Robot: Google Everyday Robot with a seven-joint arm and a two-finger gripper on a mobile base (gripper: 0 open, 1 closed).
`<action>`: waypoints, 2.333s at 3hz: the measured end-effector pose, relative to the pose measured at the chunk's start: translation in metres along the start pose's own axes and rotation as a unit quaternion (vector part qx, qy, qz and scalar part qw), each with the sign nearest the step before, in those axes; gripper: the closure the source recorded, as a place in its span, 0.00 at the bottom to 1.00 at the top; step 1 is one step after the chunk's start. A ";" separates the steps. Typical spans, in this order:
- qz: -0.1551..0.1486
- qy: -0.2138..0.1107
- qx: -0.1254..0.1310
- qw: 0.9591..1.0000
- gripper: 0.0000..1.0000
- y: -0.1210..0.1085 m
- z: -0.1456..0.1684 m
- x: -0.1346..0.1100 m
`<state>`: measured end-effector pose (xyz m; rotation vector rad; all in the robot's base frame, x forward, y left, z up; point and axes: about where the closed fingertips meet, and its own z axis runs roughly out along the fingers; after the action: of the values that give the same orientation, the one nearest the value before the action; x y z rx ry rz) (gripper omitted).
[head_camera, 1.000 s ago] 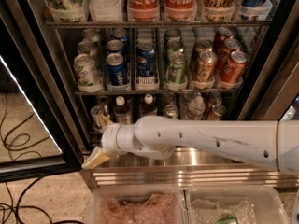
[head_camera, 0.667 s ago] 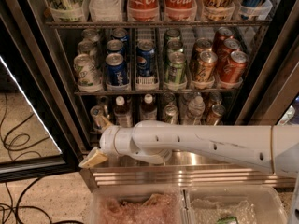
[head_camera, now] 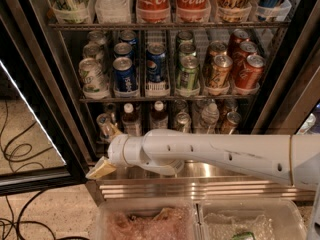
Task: Pick redbull can from bottom shelf of fridge
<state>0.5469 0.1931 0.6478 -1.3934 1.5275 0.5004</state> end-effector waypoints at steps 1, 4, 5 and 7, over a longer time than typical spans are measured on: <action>0.010 0.010 0.013 1.000 0.00 -0.014 -0.001 0.014; 0.028 -0.022 0.056 0.998 0.00 -0.007 0.011 0.009; 0.028 -0.022 0.056 0.998 0.00 -0.007 0.011 0.009; 0.033 -0.021 0.075 0.996 0.00 -0.012 0.017 0.031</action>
Offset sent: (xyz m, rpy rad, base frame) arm 0.0224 -0.0172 -0.0132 -0.0212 0.0171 -0.0468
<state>0.5681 0.1877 0.6177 -1.2129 1.5485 0.4437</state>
